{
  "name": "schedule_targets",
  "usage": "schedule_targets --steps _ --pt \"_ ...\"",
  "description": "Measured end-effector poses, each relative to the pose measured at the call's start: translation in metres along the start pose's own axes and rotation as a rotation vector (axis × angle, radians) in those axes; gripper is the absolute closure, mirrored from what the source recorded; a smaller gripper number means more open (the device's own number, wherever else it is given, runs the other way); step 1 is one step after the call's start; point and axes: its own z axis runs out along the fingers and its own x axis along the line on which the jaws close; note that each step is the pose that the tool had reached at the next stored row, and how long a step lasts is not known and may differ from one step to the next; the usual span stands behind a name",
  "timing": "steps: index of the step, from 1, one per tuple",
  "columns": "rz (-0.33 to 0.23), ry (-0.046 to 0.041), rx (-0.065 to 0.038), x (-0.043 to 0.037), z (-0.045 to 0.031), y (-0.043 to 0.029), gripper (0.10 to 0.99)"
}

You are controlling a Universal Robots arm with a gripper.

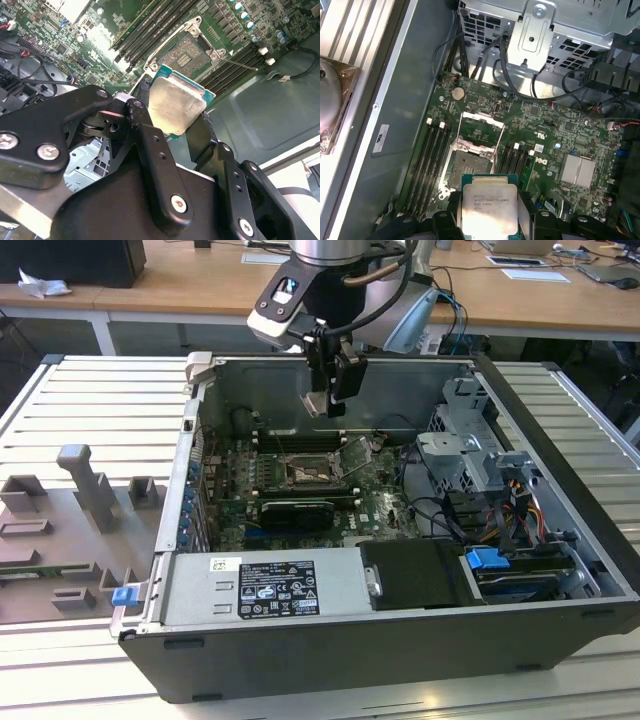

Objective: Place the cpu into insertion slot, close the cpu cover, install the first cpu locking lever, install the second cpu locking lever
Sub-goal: 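Place the cpu into insertion slot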

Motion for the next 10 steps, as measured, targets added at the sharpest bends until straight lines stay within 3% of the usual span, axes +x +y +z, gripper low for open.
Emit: schedule_targets --steps 10 --pt "0.009 -0.001 0.0 0.0001 0.0041 -0.0009 0.549"
